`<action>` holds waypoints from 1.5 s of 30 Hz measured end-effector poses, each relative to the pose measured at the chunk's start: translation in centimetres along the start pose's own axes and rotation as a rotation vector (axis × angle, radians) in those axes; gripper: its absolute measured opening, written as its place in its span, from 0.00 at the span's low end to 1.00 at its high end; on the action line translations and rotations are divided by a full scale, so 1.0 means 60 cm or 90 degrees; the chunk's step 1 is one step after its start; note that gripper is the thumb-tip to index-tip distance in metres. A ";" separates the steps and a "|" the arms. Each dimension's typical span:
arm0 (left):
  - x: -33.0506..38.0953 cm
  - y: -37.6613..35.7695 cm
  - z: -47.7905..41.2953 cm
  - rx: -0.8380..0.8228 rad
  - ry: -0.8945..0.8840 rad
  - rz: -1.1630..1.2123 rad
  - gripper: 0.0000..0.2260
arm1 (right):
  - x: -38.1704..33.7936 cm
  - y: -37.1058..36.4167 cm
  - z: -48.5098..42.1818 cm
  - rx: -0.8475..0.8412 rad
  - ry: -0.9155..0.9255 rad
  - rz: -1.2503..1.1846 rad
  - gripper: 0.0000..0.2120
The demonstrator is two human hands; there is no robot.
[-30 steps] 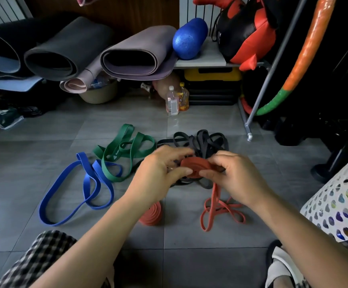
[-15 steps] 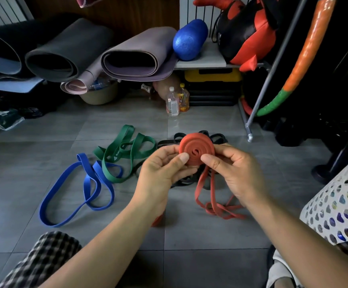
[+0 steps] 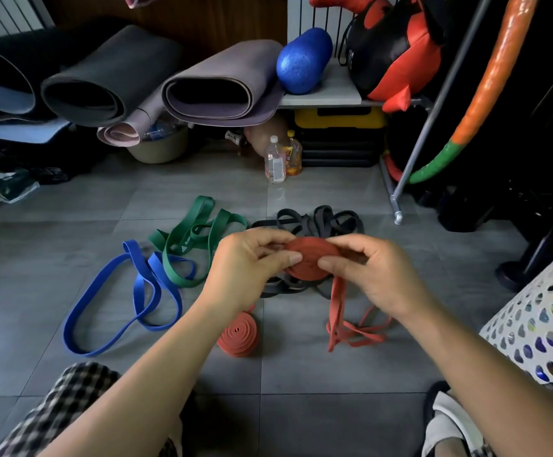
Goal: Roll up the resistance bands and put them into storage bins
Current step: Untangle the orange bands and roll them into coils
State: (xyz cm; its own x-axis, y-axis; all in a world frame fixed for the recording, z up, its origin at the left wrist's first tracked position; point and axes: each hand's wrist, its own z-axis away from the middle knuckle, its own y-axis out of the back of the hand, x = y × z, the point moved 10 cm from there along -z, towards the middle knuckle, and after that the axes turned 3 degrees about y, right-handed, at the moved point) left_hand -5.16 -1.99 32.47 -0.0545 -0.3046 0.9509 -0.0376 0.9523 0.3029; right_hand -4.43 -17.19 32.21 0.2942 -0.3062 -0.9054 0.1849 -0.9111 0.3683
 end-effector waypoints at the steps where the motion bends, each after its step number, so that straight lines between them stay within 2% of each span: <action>1: -0.007 0.002 0.001 0.012 0.033 0.071 0.12 | 0.003 0.002 0.000 0.008 -0.026 -0.067 0.08; 6: -0.022 0.006 0.003 0.057 0.072 0.224 0.08 | 0.010 -0.001 0.002 0.042 -0.063 -0.204 0.08; 9: -0.045 -0.030 0.016 0.010 0.146 0.388 0.09 | 0.019 -0.007 0.003 0.084 -0.081 -0.282 0.07; 11: -0.062 -0.046 0.020 -0.024 0.206 0.439 0.10 | 0.020 -0.005 0.002 0.072 -0.078 -0.252 0.08; 13: -0.067 -0.044 0.018 -0.057 0.220 0.333 0.09 | 0.008 0.006 0.001 0.037 -0.038 -0.067 0.07; 16: -0.046 -0.036 0.006 -0.103 0.114 0.014 0.15 | -0.020 0.011 0.002 0.001 0.061 0.246 0.09; 18: -0.027 -0.047 0.009 -0.133 0.055 -0.031 0.14 | -0.031 0.002 0.005 -0.011 0.104 0.282 0.10; 20: -0.021 -0.041 0.006 -0.099 0.054 0.014 0.13 | -0.026 0.005 0.003 0.000 0.070 0.130 0.09; 23: -0.022 -0.026 0.002 -0.039 0.087 0.163 0.11 | 0.000 0.013 0.000 0.036 -0.027 -0.113 0.10; 30: -0.035 -0.036 0.010 0.020 0.153 0.440 0.06 | 0.024 -0.008 0.009 0.135 -0.086 -0.289 0.07; 32: -0.048 -0.042 0.012 0.012 0.189 0.473 0.06 | 0.024 -0.014 0.009 0.127 -0.091 -0.275 0.08; 35: -0.051 -0.036 0.004 -0.034 0.192 0.362 0.09 | 0.025 -0.007 0.001 0.082 -0.082 -0.144 0.07; 36: -0.044 -0.027 -0.001 -0.041 0.152 0.252 0.12 | 0.021 0.000 -0.003 0.070 -0.064 -0.064 0.05; 38: -0.018 -0.014 -0.011 -0.055 0.030 -0.014 0.19 | 0.010 0.004 -0.007 0.041 -0.010 0.134 0.08; 40: 0.002 -0.023 -0.008 -0.081 -0.062 -0.194 0.20 | -0.003 -0.007 -0.004 0.005 0.040 0.284 0.10; 43: 0.019 -0.021 -0.002 -0.059 -0.122 -0.214 0.09 | -0.019 -0.014 0.001 0.009 0.098 0.358 0.11; 45: 0.016 -0.011 -0.003 -0.028 -0.099 -0.155 0.12 | -0.015 -0.006 -0.002 0.022 0.069 0.240 0.11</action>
State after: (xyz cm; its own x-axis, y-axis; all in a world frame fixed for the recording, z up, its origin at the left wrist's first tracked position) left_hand -5.02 -2.91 33.18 -0.2022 -0.5200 0.8299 -0.0248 0.8498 0.5265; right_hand -4.66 -16.58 32.91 0.4329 -0.5924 -0.6795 0.0138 -0.7493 0.6621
